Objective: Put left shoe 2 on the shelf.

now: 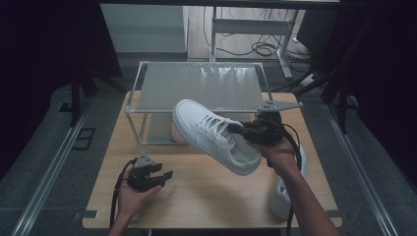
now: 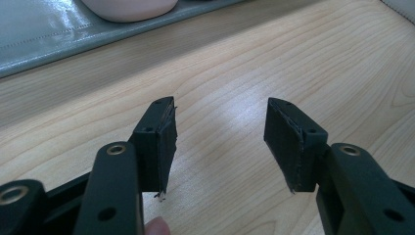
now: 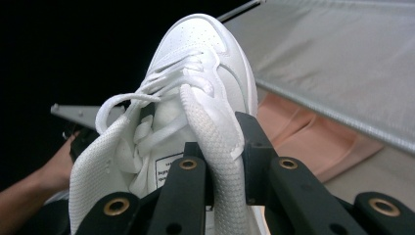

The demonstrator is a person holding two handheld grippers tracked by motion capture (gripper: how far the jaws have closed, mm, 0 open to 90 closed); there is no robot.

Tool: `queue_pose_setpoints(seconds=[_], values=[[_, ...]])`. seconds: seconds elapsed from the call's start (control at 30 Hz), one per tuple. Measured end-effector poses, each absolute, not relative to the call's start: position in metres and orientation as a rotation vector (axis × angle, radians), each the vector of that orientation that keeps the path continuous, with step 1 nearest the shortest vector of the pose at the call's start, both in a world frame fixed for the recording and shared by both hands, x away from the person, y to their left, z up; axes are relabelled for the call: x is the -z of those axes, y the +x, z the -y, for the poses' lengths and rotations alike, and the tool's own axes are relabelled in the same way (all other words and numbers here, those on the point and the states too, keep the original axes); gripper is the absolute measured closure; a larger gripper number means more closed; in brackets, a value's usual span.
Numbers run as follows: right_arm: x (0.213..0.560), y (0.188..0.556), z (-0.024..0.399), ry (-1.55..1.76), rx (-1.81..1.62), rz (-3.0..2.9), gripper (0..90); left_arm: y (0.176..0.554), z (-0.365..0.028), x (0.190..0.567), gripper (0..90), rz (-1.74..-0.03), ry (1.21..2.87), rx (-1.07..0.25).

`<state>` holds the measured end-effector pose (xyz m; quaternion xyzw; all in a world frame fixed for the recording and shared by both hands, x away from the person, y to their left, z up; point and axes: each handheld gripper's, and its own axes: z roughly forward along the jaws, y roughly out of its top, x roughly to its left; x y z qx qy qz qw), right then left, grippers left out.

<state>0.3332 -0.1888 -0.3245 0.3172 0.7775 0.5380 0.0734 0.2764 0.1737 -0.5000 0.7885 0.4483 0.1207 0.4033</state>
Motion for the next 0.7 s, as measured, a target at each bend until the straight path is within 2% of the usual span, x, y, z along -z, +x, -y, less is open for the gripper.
queue_pose_setpoints(seconds=[0.33,0.7], values=[[0.302,0.361,0.170,0.997,-1.601,-2.284,82.4,0.277,-0.175,0.500,46.5,-1.133,1.989,-0.301],[0.294,0.386,0.154,1.078,-1.597,-2.245,82.3,0.277,-0.176,0.500,46.5,-1.135,1.986,-0.298]])
